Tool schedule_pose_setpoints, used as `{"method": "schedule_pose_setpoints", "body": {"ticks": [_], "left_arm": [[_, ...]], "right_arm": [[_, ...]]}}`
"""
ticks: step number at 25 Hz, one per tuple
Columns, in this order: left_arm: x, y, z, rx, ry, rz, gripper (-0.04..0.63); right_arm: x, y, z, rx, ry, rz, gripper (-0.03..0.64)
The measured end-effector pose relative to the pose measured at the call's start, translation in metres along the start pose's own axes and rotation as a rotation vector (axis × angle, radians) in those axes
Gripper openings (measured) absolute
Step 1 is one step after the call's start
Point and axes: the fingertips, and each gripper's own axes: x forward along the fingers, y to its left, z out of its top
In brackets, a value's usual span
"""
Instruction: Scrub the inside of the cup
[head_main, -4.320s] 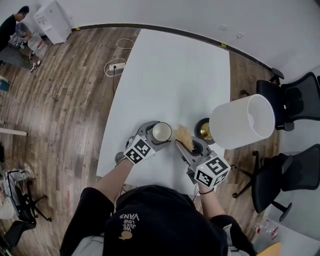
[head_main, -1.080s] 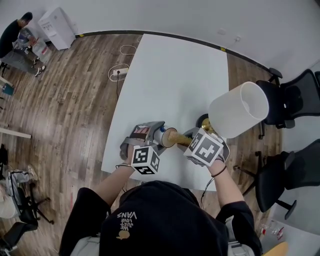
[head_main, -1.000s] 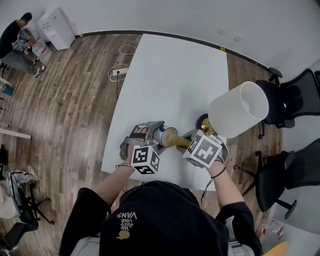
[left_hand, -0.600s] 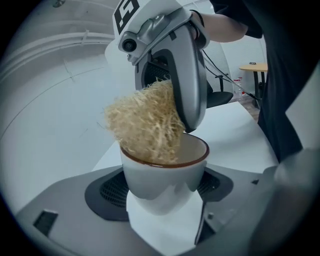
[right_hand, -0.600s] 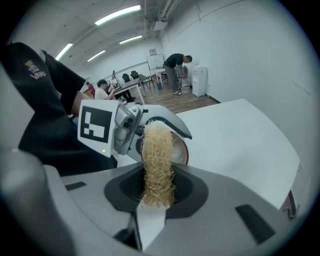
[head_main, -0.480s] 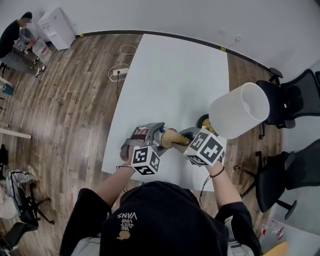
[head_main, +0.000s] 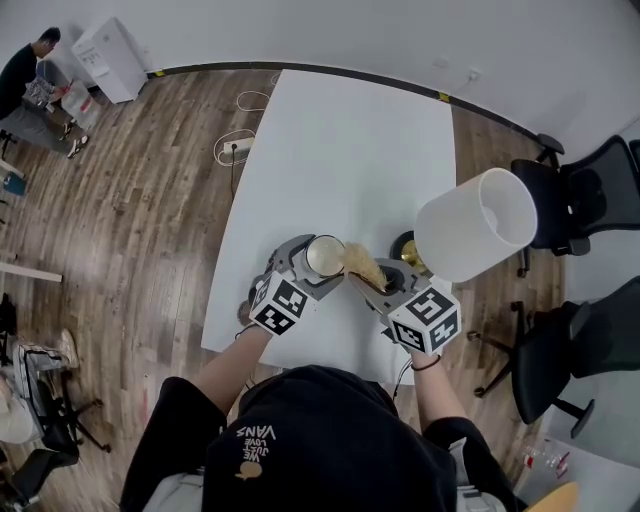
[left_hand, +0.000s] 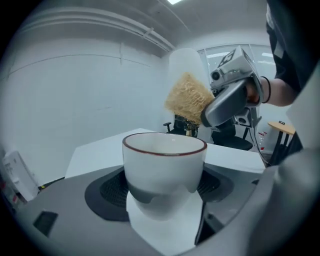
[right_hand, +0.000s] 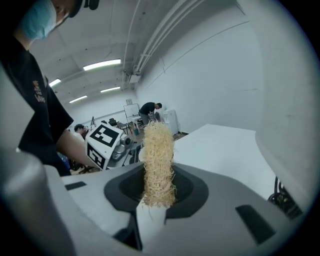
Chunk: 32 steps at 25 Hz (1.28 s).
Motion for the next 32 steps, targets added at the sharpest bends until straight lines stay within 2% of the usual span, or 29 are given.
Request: {"method": "schedule_pose_setpoints", "body": {"ticks": [4,8,13,22,32], "left_arm": [[0.007,0.010,-0.003,-0.063,-0.035,0.012,0.398],[0.012,0.012,-0.001,-0.090,-0.063,0.014,0.398],[0.022,0.013,-0.009,-0.107,-0.050,0.005,0.399],[0.040,0.012,-0.035,-0.186,-0.008,-0.009,0.399],[0.047,0.011,-0.046,-0.205,-0.008,-0.022,0.399]], "right_arm": [[-0.005,-0.006,-0.005,0.048,-0.070,-0.026,0.094],[-0.010,-0.012,-0.013,0.091,-0.104,-0.065,0.094],[-0.010,-0.016,-0.023,0.121,-0.102,-0.065,0.094],[-0.014,-0.027,-0.032,0.137,-0.095,-0.085,0.094],[-0.012,-0.031,-0.038,0.147,-0.078,-0.085,0.094]]}}
